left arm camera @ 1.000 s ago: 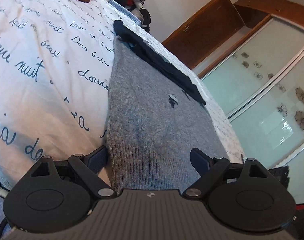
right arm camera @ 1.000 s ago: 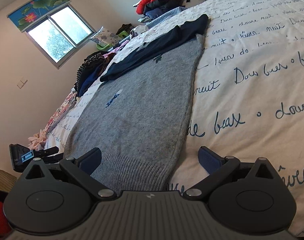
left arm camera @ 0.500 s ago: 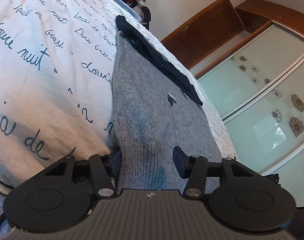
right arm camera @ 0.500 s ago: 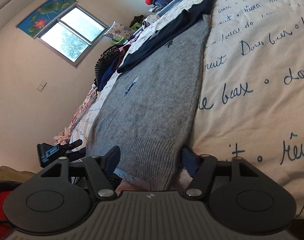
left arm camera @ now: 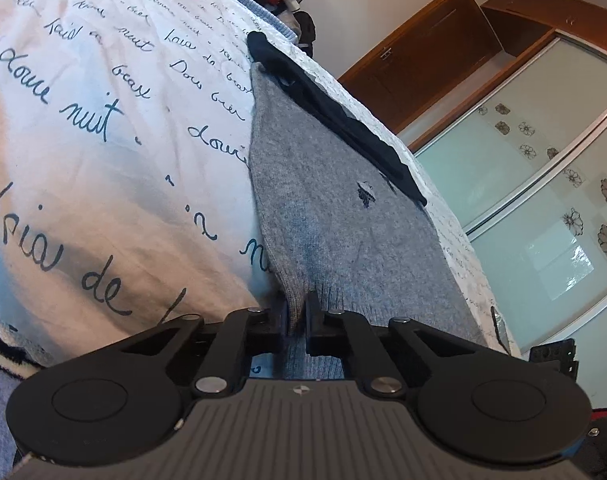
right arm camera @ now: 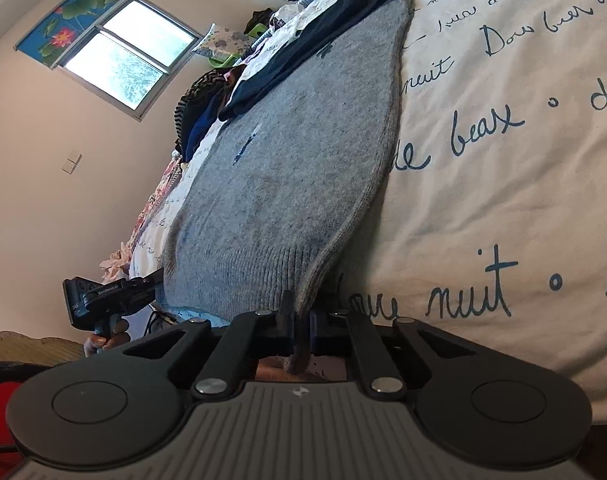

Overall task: Fold small clothes
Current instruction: 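Close both grippers on the sweater hem, then lift the hem with both grippers and carry it over toward the collar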

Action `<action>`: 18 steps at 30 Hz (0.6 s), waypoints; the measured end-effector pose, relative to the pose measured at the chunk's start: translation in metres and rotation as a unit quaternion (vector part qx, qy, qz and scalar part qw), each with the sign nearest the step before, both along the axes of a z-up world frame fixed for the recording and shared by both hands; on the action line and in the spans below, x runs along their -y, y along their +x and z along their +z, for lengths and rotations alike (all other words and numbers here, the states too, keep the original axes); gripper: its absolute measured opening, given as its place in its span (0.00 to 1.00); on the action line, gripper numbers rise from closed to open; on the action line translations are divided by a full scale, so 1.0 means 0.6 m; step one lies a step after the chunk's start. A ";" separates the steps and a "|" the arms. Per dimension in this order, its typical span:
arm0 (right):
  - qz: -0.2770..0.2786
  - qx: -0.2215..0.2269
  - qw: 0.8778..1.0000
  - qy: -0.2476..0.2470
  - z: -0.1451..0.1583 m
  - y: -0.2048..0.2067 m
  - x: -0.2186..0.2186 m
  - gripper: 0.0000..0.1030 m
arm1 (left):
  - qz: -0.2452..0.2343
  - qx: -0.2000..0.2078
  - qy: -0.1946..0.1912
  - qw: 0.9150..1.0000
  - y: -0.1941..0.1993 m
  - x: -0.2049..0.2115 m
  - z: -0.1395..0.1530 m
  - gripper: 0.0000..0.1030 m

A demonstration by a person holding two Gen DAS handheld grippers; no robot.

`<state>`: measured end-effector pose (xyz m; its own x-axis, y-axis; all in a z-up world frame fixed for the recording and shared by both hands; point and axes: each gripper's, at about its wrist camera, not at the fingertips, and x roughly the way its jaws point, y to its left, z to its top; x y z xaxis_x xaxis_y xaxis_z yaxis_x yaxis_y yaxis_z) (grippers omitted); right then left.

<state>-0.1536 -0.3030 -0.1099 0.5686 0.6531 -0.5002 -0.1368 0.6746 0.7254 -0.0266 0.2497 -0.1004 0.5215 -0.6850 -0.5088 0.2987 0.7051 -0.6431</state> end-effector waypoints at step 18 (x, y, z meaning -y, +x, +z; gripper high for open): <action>-0.042 0.142 0.986 -0.076 0.134 0.022 -0.004 0.06 | 0.053 0.117 0.029 0.991 0.016 0.057 0.142 0.05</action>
